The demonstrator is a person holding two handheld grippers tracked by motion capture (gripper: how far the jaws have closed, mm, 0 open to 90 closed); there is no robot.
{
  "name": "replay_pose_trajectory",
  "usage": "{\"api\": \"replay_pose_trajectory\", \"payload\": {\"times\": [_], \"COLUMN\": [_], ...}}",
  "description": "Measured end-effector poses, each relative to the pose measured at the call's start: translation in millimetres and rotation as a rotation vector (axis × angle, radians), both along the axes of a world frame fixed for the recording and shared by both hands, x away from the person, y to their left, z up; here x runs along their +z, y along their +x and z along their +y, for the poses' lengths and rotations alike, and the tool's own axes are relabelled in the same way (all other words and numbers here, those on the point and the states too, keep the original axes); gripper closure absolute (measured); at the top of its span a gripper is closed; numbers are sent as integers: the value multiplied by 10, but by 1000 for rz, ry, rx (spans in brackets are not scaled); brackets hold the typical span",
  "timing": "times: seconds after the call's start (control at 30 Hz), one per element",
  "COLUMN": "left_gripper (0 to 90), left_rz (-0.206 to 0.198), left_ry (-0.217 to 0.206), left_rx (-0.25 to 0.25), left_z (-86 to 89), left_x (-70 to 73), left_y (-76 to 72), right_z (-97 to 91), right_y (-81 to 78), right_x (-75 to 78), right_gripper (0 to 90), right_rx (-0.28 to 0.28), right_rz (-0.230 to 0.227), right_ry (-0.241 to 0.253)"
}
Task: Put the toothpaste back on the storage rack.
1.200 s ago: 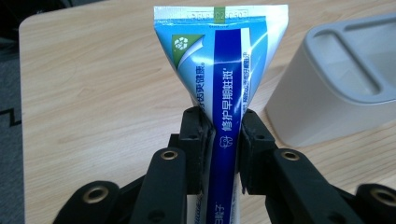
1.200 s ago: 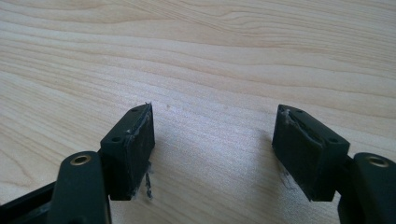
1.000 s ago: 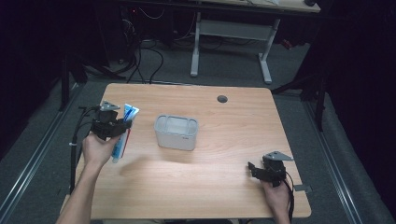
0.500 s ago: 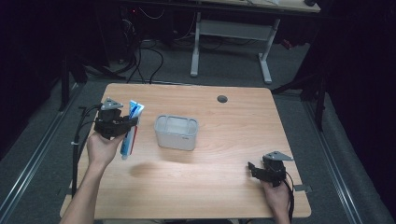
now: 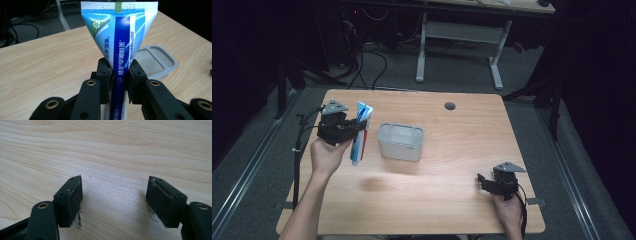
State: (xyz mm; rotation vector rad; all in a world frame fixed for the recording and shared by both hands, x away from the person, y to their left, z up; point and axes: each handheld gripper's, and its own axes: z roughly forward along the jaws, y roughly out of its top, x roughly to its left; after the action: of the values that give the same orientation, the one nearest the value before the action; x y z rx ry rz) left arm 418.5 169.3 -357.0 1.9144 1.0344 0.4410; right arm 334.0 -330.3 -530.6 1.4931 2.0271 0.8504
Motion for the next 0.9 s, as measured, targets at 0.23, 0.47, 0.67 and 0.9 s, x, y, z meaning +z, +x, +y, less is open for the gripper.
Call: {"api": "replay_pose_trajectory", "payload": {"times": [0.23, 0.47, 0.67, 0.9], "left_gripper": [755, 755, 755, 755], "left_rz": [-19, -36, -55, -72], "left_ry": [-34, -32, -48, -71], "left_rx": [-30, -52, -73, -86], "left_z": [-93, -211, -322, -415], "left_x": [124, 194, 287, 349], "left_y": [10, 18, 46, 83], "right_z": [0, -1, -1, -2], "right_y": [0, 0, 0, -1], "right_x": [0, 1, 1, 1], "right_gripper": [297, 295, 295, 294], "right_rx": [0, 1, 1, 3], "right_rz": [0, 2, 1, 2], "right_ry": [0, 0, 1, 1]}}
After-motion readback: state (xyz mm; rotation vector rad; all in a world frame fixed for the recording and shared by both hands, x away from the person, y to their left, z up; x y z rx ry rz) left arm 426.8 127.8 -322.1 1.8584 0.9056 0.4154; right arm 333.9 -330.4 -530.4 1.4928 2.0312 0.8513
